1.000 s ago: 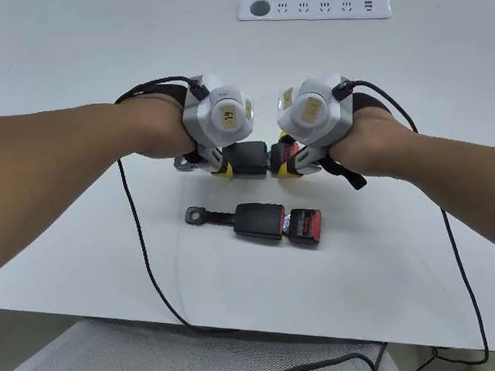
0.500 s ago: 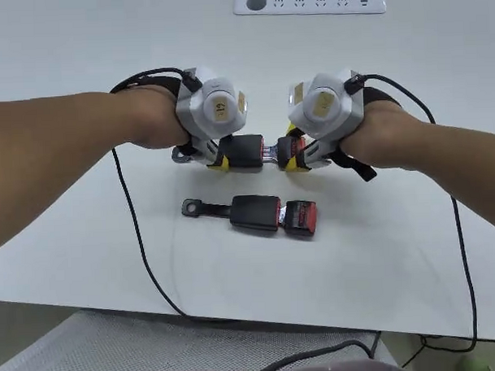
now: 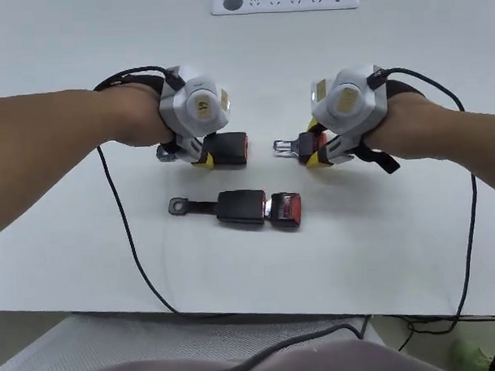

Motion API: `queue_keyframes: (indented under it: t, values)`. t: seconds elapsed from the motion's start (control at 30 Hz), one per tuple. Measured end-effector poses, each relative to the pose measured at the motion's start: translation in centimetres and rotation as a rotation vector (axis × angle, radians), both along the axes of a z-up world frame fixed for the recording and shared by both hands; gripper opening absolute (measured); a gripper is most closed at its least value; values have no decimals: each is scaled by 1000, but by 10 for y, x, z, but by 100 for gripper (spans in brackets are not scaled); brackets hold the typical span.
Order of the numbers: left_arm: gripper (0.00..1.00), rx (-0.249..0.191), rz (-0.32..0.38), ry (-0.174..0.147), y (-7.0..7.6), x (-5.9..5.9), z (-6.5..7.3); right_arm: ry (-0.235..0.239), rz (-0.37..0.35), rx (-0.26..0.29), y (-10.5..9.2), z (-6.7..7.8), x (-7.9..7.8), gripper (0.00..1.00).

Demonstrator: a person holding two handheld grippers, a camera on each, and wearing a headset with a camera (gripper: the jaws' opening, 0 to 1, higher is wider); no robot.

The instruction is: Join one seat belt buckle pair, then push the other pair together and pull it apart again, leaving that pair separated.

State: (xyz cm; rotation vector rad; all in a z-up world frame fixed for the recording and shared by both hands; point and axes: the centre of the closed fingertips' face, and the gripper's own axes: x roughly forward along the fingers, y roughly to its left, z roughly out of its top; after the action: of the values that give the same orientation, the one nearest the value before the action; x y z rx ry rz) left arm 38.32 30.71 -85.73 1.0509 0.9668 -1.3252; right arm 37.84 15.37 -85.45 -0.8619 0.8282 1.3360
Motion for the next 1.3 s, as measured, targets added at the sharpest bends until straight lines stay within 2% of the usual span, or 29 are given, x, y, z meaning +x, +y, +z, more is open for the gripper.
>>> queue_keyframes:
  t: [0.2, 0.33, 0.53, 0.67, 0.77, 0.87, 0.97, 1.03, 1.07, 1.1, 1.13, 1.17, 1.2, 1.23, 1.3]
  values:
    - [32, 16, -1, -10, 0, 0, 0, -24, 7, -21, -46, -1, -10, 36]
    - [32, 27, 3, -13, 0, 1, -1, -26, -25, -36, -70, -2, -12, 36]
    - [32, 32, 10, -32, 0, 0, -1, -38, -7, -39, -95, -2, -21, 36]
    - [32, 7, 75, -48, 3, 1, -1, -37, -39, -42, -102, -3, -20, 36]
    - [32, -3, 89, -66, 4, 0, 0, -47, -57, -46, -101, -2, -21, 37]
    - [32, -8, 93, -94, 5, -1, 2, -66, -58, -76, -100, -2, -21, 37]
    - [33, -7, 65, -138, 5, -2, 4, -91, -60, -83, -95, 0, -22, 45]
    - [39, -1, 59, -149, 7, -5, 7, -115, -61, -73, -91, 4, -22, 51]
    - [40, -12, 62, -159, 8, -5, 11, -122, -71, -76, -92, 7, -22, 52]
    - [40, -53, 111, -167, 6, -5, 18, -125, -90, -77, -92, 10, -22, 53]
    - [41, -72, 140, -171, 7, -5, 23, -137, -108, -66, -93, 15, -22, 54]
    - [43, -102, 164, -191, 9, -3, 33, -149, -130, -41, -91, 20, -22, 56]
    - [46, -107, 171, -194, 11, -4, 36, -144, -175, -11, -91, 27, -24, 57]
    - [48, -123, 206, -186, 15, -9, 43, -140, -197, 7, -90, 31, -27, 58]
    - [51, -162, 226, -205, 22, -17, 56, -159, -223, 54, -87, 44, -33, 60]
